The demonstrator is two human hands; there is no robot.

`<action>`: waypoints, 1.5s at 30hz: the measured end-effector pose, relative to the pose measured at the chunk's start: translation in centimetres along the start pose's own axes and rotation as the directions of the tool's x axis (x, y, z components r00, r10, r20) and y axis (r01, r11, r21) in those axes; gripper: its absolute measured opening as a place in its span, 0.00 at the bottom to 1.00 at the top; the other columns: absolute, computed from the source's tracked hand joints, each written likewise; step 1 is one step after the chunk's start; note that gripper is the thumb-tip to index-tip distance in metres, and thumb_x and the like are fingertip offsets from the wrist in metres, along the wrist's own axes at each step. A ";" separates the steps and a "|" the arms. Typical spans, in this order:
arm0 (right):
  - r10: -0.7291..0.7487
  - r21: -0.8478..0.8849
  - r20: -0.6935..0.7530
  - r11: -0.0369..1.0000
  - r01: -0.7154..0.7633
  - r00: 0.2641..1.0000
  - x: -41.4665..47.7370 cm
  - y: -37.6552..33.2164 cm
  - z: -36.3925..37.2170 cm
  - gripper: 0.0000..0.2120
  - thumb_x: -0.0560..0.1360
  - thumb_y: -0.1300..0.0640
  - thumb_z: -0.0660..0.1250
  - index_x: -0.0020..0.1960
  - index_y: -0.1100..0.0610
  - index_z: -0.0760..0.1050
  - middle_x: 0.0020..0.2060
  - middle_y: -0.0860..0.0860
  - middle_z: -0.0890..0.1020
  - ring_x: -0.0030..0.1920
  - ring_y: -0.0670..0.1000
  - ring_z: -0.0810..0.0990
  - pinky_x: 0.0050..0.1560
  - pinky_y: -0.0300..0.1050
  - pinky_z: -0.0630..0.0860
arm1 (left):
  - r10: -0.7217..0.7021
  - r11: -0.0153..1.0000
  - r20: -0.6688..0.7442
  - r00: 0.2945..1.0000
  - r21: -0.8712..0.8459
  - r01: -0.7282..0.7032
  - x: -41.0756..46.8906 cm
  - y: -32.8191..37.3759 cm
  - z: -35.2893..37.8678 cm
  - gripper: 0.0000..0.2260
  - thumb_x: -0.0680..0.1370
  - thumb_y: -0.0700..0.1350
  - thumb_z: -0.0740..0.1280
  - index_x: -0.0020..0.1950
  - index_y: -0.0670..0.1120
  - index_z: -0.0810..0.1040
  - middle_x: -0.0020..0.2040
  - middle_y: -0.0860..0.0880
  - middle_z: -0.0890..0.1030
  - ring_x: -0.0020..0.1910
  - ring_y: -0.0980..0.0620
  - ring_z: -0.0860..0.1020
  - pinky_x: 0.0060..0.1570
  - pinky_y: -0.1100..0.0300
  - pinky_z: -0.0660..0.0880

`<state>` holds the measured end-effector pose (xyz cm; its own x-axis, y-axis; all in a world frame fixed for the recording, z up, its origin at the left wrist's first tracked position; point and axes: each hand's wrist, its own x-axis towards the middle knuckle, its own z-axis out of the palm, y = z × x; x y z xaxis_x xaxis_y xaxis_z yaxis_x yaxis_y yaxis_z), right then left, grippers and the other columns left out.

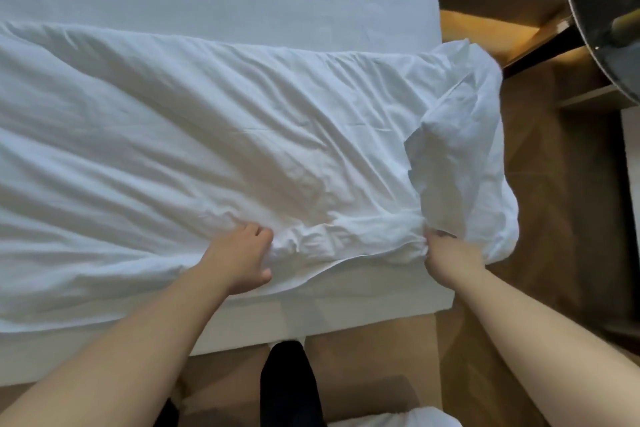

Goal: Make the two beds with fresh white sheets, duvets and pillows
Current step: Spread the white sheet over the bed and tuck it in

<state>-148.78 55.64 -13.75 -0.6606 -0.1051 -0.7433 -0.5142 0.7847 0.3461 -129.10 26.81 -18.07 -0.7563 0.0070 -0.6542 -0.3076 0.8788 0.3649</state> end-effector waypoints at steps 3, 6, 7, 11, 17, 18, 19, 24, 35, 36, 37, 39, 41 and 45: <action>0.028 0.210 -0.110 0.978 -0.005 0.994 0.1 0.1 1.0 0.20 0.76 0.56 0.59 0.67 0.53 0.66 0.61 0.54 0.75 0.59 0.57 0.75 0.56 0.53 0.72 | 0.014 1.000 -0.001 1.000 0.015 -0.014 0.6 0.8 0.5 0.20 0.75 0.55 0.64 0.64 0.50 0.66 0.62 0.50 0.69 0.58 0.50 0.71 0.43 0.60 0.68; 0.189 0.378 -0.399 0.926 -0.027 0.897 -0.3 0.1 0.5 0.19 0.74 0.50 0.65 0.62 0.55 0.68 0.58 0.54 0.74 0.57 0.56 0.72 0.54 0.54 0.70 | 0.022 1.000 -0.015 1.000 0.011 -0.022 1.1 2.0 1.1 0.23 0.74 0.59 0.64 0.64 0.50 0.65 0.61 0.51 0.69 0.56 0.50 0.71 0.44 0.58 0.69; 0.243 0.435 -0.436 0.900 -0.033 0.867 -0.2 0.2 -0.1 0.25 0.73 0.47 0.68 0.65 0.55 0.66 0.62 0.54 0.71 0.61 0.57 0.71 0.57 0.56 0.70 | 0.041 0.999 -0.046 0.998 0.010 -0.040 1.4 2.6 1.3 0.26 0.72 0.61 0.65 0.65 0.51 0.64 0.62 0.51 0.68 0.57 0.49 0.71 0.48 0.57 0.71; 0.252 0.499 -0.306 0.863 -0.071 0.918 2.4 -0.4 -2.8 0.50 0.69 0.41 0.73 0.77 0.45 0.42 0.77 0.56 0.49 0.76 0.62 0.54 0.67 0.65 0.65 | 0.104 0.991 -0.120 0.987 0.092 -0.094 2.9 5.8 1.7 0.44 0.66 0.66 0.68 0.75 0.53 0.53 0.69 0.48 0.62 0.64 0.46 0.69 0.55 0.52 0.73; 0.021 0.059 -0.417 0.998 0.004 0.909 7.5 -0.5 -5.4 0.17 0.79 0.65 0.57 0.67 0.57 0.66 0.59 0.61 0.75 0.56 0.65 0.78 0.51 0.55 0.75 | 0.008 0.985 -0.146 0.989 0.171 0.017 5.4 8.7 2.7 0.21 0.63 0.39 0.75 0.53 0.48 0.73 0.43 0.48 0.75 0.34 0.44 0.77 0.25 0.57 0.67; -0.021 -0.001 -0.433 1.000 0.023 0.901 7.8 0.5 -5.4 0.15 0.78 0.67 0.56 0.64 0.58 0.68 0.57 0.60 0.77 0.54 0.65 0.79 0.49 0.54 0.75 | 0.017 0.990 -0.175 0.984 0.139 0.007 5.9 8.9 2.3 0.17 0.68 0.36 0.70 0.53 0.48 0.72 0.44 0.47 0.75 0.36 0.43 0.78 0.25 0.57 0.65; -0.024 -0.028 -0.424 1.000 0.013 0.905 7.8 2.1 -5.2 0.15 0.78 0.67 0.55 0.63 0.58 0.69 0.55 0.60 0.78 0.53 0.64 0.80 0.47 0.53 0.74 | 0.033 0.990 -0.206 0.978 0.140 -0.004 6.4 8.7 2.3 0.15 0.71 0.36 0.65 0.55 0.49 0.71 0.47 0.48 0.75 0.39 0.42 0.79 0.26 0.58 0.62; 0.349 0.179 -0.298 0.935 -0.308 0.888 3.8 12.9 -1.3 0.10 0.79 0.56 0.58 0.59 0.55 0.71 0.45 0.57 0.80 0.44 0.62 0.81 0.41 0.52 0.76 | 0.293 0.949 -0.302 0.907 0.204 -0.239 5.2 9.0 -1.0 0.19 0.54 0.32 0.72 0.37 0.47 0.69 0.30 0.50 0.71 0.20 0.45 0.61 0.25 0.68 0.44; 0.665 0.862 0.185 0.244 -0.444 0.724 4.0 10.3 1.1 0.45 0.70 0.48 0.74 0.77 0.56 0.51 0.71 0.59 0.64 0.69 0.63 0.67 0.66 0.58 0.69 | 0.147 0.928 0.022 0.989 0.343 -0.146 4.0 10.1 -1.1 0.16 0.78 0.44 0.58 0.65 0.47 0.68 0.63 0.47 0.71 0.63 0.46 0.71 0.48 0.54 0.69; 0.694 0.886 0.147 0.224 -0.405 0.705 4.0 9.6 0.5 0.48 0.69 0.47 0.74 0.78 0.53 0.48 0.72 0.59 0.62 0.71 0.64 0.65 0.68 0.60 0.66 | 0.161 0.921 -0.001 0.987 0.359 -0.150 4.3 10.1 -1.2 0.15 0.78 0.44 0.58 0.65 0.47 0.69 0.64 0.47 0.71 0.64 0.46 0.70 0.47 0.55 0.68; 0.717 0.900 0.101 0.230 -0.370 0.690 3.8 9.0 -0.1 0.50 0.69 0.47 0.75 0.78 0.50 0.46 0.73 0.59 0.61 0.71 0.64 0.64 0.69 0.63 0.64 | 0.170 0.917 -0.003 0.985 0.366 -0.157 4.7 10.2 -1.2 0.16 0.78 0.45 0.58 0.65 0.47 0.69 0.65 0.48 0.70 0.65 0.47 0.70 0.47 0.56 0.67; 0.714 0.885 -0.089 0.376 -0.274 0.694 3.4 8.6 -0.6 0.50 0.68 0.48 0.75 0.78 0.47 0.46 0.76 0.57 0.58 0.73 0.64 0.62 0.68 0.67 0.61 | 0.162 0.921 -0.013 0.987 0.361 -0.147 5.0 10.6 -1.8 0.16 0.78 0.46 0.58 0.66 0.47 0.69 0.64 0.48 0.70 0.63 0.47 0.70 0.48 0.56 0.67; 0.607 0.824 -0.320 0.557 -0.103 0.728 3.1 8.6 -2.4 0.49 0.68 0.48 0.75 0.78 0.45 0.46 0.77 0.55 0.54 0.75 0.62 0.59 0.68 0.68 0.61 | 0.143 0.926 -0.056 0.988 0.359 -0.114 5.1 10.8 -3.2 0.14 0.78 0.46 0.58 0.63 0.47 0.69 0.61 0.48 0.71 0.60 0.47 0.71 0.48 0.57 0.66; 0.322 0.625 -0.467 0.779 0.050 0.823 2.8 8.1 -6.9 0.47 0.69 0.43 0.73 0.77 0.43 0.46 0.79 0.53 0.48 0.78 0.60 0.51 0.70 0.71 0.56 | 0.129 0.931 -0.120 0.984 0.356 -0.078 5.1 10.2 -5.7 0.13 0.78 0.48 0.58 0.61 0.46 0.68 0.60 0.48 0.70 0.59 0.47 0.70 0.50 0.56 0.66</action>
<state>-158.56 57.52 -9.10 -0.9651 -0.1191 -0.2332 -0.0916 0.9879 -0.1253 -139.41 33.12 -13.94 -0.8534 0.0626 -0.5174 -0.0216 0.9877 0.1551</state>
